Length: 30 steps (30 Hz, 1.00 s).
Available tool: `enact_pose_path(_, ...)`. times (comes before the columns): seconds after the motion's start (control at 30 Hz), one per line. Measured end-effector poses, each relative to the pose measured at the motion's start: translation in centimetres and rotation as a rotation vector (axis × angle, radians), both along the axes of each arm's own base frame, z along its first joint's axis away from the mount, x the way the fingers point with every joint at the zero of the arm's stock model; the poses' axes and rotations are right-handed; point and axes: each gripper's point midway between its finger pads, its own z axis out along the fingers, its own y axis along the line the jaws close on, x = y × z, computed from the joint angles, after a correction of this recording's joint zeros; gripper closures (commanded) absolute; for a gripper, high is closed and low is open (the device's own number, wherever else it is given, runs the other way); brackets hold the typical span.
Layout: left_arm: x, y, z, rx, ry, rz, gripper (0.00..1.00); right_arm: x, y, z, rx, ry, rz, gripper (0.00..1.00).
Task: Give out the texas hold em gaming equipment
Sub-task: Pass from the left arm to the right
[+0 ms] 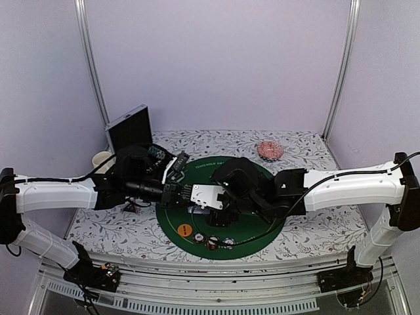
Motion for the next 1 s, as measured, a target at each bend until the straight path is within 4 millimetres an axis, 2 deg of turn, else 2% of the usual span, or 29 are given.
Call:
enact_pose_path(0.33,0.39,-0.12,0.46,-0.012,-0.012,0.016,0.99,0.11,-0.01,-0.22,-0.010,-0.010,-0.004,0.31)
enact_pose_path(0.47,0.61,-0.12,0.54,-0.013,-0.012,0.027,0.96,0.09,-0.02,-0.26,-0.011,-0.010,-0.005,0.40)
enact_pose_path(0.7,0.86,-0.01,0.34,-0.004,-0.007,0.043,0.84,-0.01,0.05,-0.37,0.003,0.004,-0.013,0.45)
enact_pose_path(0.87,0.74,0.00,0.29,-0.003,0.000,0.038,0.71,-0.07,0.09,-0.42,0.008,0.008,-0.011,0.45)
enact_pose_path(1.0,0.48,-0.03,0.33,-0.006,0.006,0.024,0.65,-0.16,0.11,-0.60,0.008,0.013,-0.008,0.46)
